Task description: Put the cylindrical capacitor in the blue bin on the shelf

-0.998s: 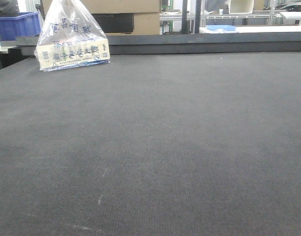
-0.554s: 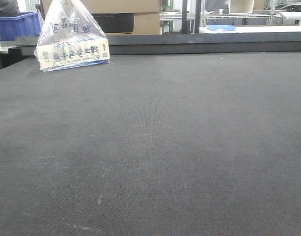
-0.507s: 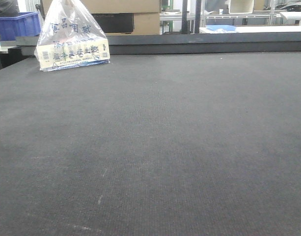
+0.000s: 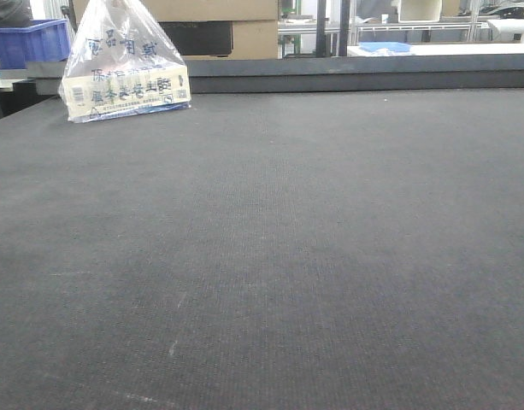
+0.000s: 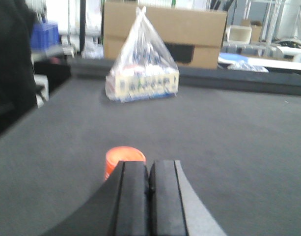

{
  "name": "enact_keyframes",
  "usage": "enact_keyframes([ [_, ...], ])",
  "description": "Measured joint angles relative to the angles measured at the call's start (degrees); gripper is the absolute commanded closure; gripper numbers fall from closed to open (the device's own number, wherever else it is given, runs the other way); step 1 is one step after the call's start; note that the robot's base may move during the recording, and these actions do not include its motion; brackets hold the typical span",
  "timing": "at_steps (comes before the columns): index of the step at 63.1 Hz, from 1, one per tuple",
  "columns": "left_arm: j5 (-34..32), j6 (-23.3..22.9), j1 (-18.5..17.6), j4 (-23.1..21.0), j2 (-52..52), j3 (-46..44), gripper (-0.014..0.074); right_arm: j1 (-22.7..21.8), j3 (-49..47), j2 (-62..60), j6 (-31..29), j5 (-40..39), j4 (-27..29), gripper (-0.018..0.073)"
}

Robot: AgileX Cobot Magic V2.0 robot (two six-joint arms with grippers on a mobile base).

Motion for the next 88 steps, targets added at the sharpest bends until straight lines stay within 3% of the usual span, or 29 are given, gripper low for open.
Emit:
enact_keyframes([
  [7, 7.4, 0.0, 0.0, -0.01, 2.84, -7.18, 0.0708, 0.0, -6.79, 1.06, 0.0, 5.2, 0.0, 0.0725],
  [16, 11.65, 0.0, 0.0, 4.18, 11.77, -17.11, 0.0708, 0.0, -16.56, 8.22, 0.0, 11.39, 0.0, 0.0725],
  [22, 16.1, 0.0, 0.0, 5.15, 21.36, -24.32, 0.0708, 0.0, -23.08, 15.34, 0.0, 16.44, 0.0, 0.0725],
  [35, 32.09, 0.0, 0.0, 5.47, 42.9, -42.02, 0.0708, 0.0, -38.37, 34.19, 0.0, 30.14, 0.0, 0.0725],
  [46, 36.75, 0.0, 0.0, 4.8, 56.36, -52.28, 0.0708, 0.0, -47.09, 47.31, 0.0, 38.31, 0.11, 0.0725],
  [64, 36.47, -1.88, 0.69, 4.8, 66.07, -56.19, 0.0708, 0.0, -49.92, 60.27, 0.0, 42.85, 1.6, 0.0722],
  [76, 39.76, -3.83, 6.3, 4.8, 68.25, -56.19, 0.0708, 0.0, -49.92, 69.36, -0.11, 45.45, 1.53, 0.0722],
  [84, 40.56, 0.25, 9.26, 4.18, 68.5, -56.19, 0.0708, 0.0, -49.92, 73.93, -0.11, 45.54, 1.53, 0.071],
  [88, 41.83, 3.5, 10.05, 2.41, 69.23, -56.3, 0.0708, 0.0, -49.92, 75.75, -0.11, 45.54, 1.02, 0.0639],
])
